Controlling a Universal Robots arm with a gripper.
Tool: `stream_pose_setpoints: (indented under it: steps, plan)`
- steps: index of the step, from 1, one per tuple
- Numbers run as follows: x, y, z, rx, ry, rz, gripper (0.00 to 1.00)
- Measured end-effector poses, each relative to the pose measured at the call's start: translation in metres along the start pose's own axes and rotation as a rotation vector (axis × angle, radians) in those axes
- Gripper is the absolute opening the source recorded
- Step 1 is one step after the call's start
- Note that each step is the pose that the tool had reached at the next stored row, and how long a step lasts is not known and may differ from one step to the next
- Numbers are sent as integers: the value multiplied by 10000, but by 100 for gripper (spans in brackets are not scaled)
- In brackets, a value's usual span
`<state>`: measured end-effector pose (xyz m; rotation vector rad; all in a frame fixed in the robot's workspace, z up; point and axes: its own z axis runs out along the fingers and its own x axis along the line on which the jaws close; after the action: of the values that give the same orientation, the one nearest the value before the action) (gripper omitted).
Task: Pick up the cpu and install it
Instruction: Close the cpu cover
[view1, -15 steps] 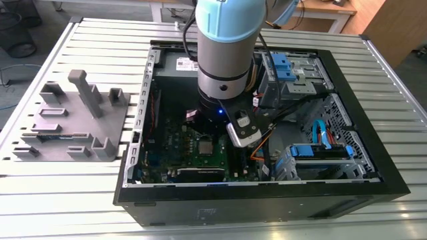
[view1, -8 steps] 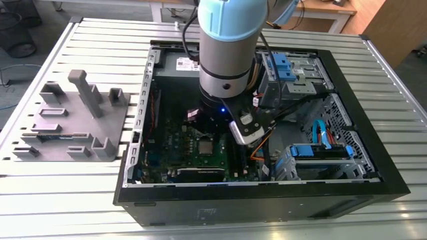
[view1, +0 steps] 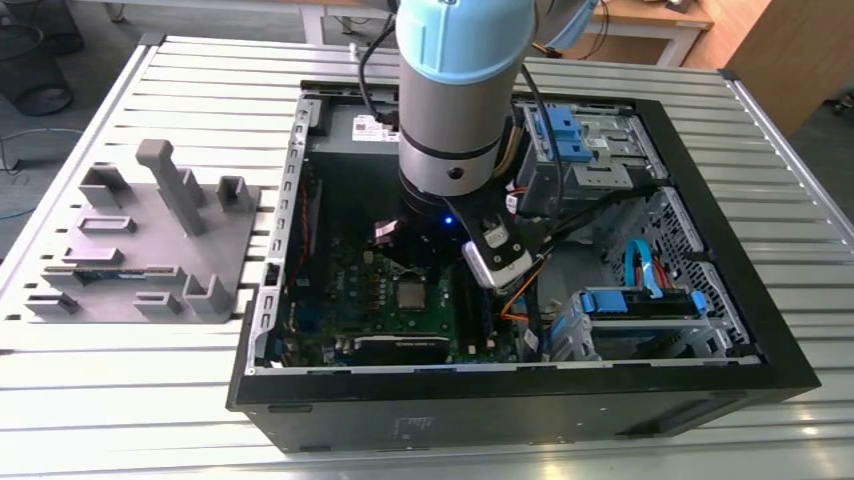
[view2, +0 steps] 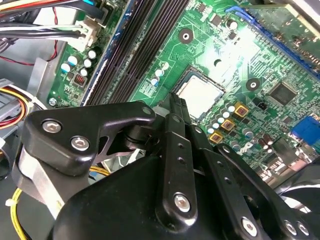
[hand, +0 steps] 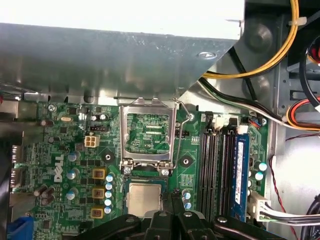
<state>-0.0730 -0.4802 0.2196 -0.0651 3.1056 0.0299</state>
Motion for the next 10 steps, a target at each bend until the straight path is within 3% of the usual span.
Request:
stream_pose_setpoints:
  steps: [10]
  plan:
    - [-59,94,16,0,2,-24,11]
